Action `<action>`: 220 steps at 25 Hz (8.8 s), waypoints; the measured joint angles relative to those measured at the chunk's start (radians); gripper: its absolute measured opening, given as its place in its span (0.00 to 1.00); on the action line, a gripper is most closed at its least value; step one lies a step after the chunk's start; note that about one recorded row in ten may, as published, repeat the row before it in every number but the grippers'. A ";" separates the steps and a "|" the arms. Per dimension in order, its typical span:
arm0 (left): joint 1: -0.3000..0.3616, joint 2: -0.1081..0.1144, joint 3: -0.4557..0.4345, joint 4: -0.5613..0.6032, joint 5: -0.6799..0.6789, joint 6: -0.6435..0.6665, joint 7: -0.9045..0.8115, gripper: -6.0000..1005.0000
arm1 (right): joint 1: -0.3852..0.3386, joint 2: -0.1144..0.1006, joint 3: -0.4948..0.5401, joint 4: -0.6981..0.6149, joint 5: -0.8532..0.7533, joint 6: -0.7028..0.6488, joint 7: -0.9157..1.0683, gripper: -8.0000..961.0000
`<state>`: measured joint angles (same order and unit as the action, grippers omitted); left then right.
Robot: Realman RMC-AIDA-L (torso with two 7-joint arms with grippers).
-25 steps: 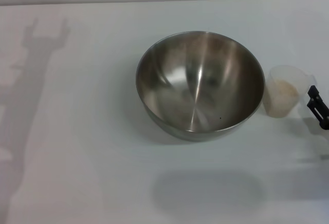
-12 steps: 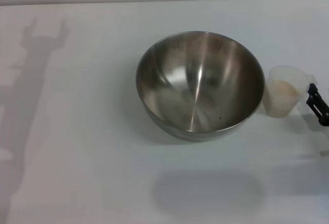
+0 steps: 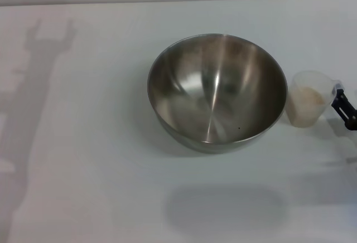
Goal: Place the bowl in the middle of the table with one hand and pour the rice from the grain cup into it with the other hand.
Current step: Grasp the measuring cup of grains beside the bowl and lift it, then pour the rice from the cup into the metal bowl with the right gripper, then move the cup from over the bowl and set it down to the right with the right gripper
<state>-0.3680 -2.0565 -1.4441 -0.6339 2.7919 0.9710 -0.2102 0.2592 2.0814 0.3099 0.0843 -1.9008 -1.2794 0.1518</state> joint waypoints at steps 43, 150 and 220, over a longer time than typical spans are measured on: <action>0.056 -0.001 -0.003 -0.049 0.008 0.054 -0.011 0.79 | 0.054 0.001 -0.006 0.004 -0.006 0.042 0.000 0.10; 0.086 -0.004 -0.009 -0.089 0.011 0.074 -0.023 0.79 | 0.321 -0.002 0.110 0.050 -0.459 -0.173 -1.646 0.02; 0.093 -0.007 -0.009 -0.107 0.005 0.095 -0.091 0.79 | 0.368 -0.005 -0.039 -0.094 -0.427 -0.286 -1.785 0.02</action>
<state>-0.2753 -2.0632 -1.4533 -0.7406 2.7965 1.0664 -0.3016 0.6267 2.0761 0.2710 -0.0097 -2.3276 -1.5657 -1.6327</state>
